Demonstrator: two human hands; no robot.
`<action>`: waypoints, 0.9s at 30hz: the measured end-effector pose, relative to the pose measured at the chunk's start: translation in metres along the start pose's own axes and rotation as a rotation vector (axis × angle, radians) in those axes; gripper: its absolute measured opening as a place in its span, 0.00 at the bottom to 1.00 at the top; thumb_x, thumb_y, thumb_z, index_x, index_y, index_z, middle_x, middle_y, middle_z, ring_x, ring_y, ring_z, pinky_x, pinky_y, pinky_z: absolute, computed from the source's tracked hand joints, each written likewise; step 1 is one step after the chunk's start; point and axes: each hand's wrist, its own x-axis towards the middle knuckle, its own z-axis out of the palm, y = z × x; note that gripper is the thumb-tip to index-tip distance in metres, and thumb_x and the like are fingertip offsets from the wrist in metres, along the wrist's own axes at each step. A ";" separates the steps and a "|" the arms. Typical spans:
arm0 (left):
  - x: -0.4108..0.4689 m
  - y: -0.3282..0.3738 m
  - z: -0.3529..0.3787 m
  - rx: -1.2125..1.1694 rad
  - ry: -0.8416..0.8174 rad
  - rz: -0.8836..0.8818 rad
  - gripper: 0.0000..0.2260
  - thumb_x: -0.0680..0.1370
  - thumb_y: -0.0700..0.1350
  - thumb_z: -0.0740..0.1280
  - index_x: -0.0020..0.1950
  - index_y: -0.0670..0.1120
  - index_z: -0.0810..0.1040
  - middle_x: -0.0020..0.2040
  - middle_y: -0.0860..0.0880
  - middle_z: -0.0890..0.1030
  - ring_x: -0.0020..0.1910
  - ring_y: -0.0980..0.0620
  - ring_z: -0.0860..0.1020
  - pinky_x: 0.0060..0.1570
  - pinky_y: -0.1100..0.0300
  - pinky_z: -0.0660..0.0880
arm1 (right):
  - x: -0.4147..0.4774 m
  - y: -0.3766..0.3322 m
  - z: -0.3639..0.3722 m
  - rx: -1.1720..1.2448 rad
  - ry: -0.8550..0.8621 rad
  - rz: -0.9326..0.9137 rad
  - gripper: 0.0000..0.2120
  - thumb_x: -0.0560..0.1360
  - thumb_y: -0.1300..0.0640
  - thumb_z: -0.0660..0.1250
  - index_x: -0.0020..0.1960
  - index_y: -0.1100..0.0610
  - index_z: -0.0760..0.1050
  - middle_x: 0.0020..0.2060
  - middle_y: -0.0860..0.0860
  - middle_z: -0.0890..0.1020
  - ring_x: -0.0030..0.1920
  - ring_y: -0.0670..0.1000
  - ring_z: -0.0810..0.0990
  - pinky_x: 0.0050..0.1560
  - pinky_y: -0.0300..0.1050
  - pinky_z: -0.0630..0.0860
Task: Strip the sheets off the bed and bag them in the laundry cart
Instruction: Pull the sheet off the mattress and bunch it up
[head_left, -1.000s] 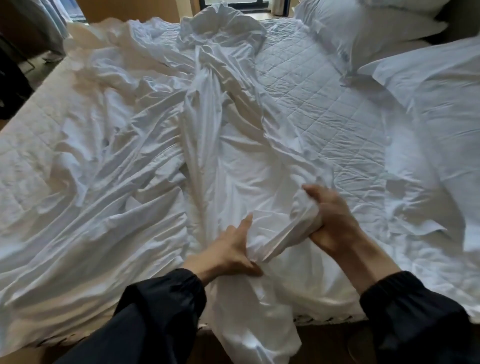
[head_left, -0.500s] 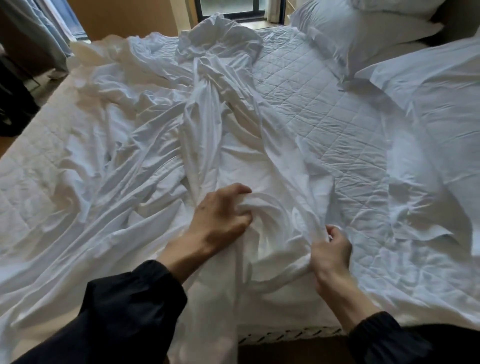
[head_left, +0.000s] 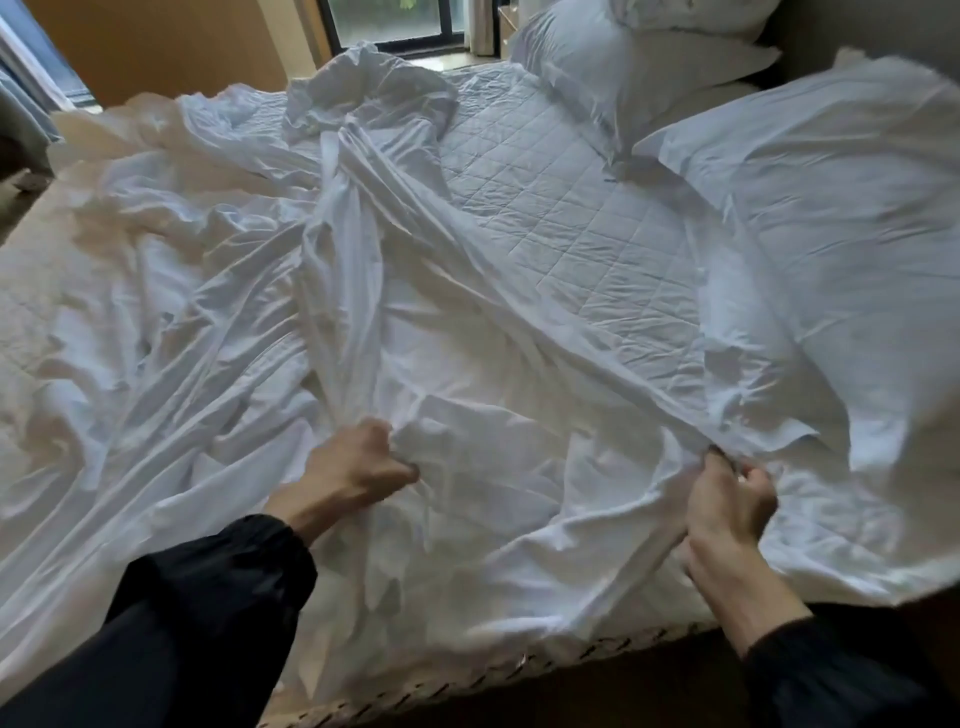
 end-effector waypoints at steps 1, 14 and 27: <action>-0.001 0.004 0.004 -0.148 -0.059 0.029 0.12 0.62 0.59 0.68 0.34 0.52 0.80 0.32 0.53 0.81 0.36 0.53 0.80 0.36 0.61 0.74 | -0.005 0.002 0.000 -0.020 -0.085 0.036 0.07 0.77 0.55 0.64 0.51 0.57 0.76 0.44 0.52 0.79 0.46 0.54 0.78 0.46 0.46 0.73; -0.016 -0.041 0.020 -0.034 -0.033 0.003 0.10 0.68 0.52 0.62 0.42 0.47 0.75 0.41 0.50 0.80 0.44 0.47 0.79 0.43 0.56 0.73 | -0.020 0.073 -0.017 -0.304 -0.314 0.273 0.14 0.72 0.62 0.70 0.56 0.58 0.72 0.47 0.56 0.79 0.44 0.57 0.79 0.39 0.54 0.82; -0.072 0.028 0.088 -0.275 -0.198 0.315 0.34 0.72 0.60 0.67 0.75 0.53 0.60 0.74 0.51 0.60 0.74 0.51 0.59 0.74 0.55 0.54 | -0.041 -0.001 0.007 0.372 -0.909 0.707 0.15 0.73 0.57 0.63 0.50 0.66 0.82 0.43 0.62 0.83 0.40 0.59 0.84 0.39 0.53 0.82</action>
